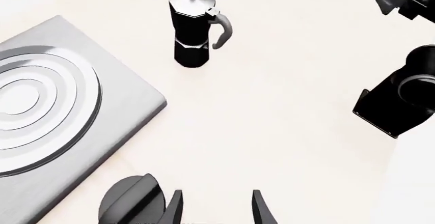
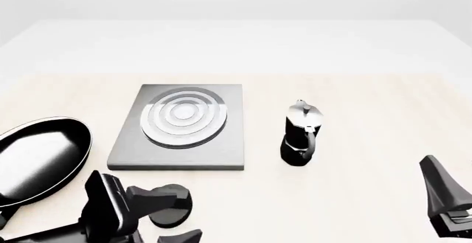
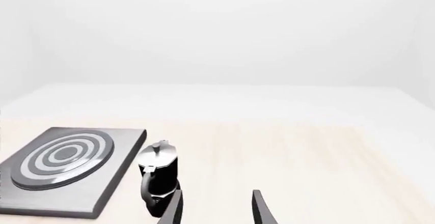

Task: Turn on the stove and put the frying pan on it.

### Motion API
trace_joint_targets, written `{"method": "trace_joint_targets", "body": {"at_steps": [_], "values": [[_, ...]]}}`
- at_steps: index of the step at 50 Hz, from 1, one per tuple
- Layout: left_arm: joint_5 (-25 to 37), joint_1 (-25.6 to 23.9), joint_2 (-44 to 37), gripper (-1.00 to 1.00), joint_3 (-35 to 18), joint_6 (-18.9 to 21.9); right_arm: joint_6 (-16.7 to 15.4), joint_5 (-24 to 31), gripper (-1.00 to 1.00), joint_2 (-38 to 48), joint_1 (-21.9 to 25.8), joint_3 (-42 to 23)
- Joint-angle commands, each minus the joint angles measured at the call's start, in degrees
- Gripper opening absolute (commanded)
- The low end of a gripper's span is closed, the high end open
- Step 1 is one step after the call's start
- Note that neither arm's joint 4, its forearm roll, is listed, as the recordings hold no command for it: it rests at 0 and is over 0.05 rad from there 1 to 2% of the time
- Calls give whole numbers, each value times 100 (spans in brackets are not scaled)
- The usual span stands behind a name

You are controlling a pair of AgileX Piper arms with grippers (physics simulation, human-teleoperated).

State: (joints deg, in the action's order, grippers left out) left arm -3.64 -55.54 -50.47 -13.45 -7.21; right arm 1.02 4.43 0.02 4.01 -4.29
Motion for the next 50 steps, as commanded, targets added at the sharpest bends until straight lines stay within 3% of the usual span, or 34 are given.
{"method": "trace_joint_targets", "body": {"at_steps": [1,11,23,28,38,50], "values": [[1059,6,955,100,-292,25,27,-12,100,-1,22,-23],[2108,351,1810,100,-557,168,71,-15,100,-1,26,-64],[3407,1185,2790,100,-909,583,101,-11,100,-1,96,-152],[3934,1625,3047,100,-1094,745,92,-13,100,-1,135,-157],[5000,2763,3290,100,-1612,1444,30,20,100,-1,268,-180],[5372,4309,3161,100,-1712,2140,-13,85,100,-1,365,-279]]}}
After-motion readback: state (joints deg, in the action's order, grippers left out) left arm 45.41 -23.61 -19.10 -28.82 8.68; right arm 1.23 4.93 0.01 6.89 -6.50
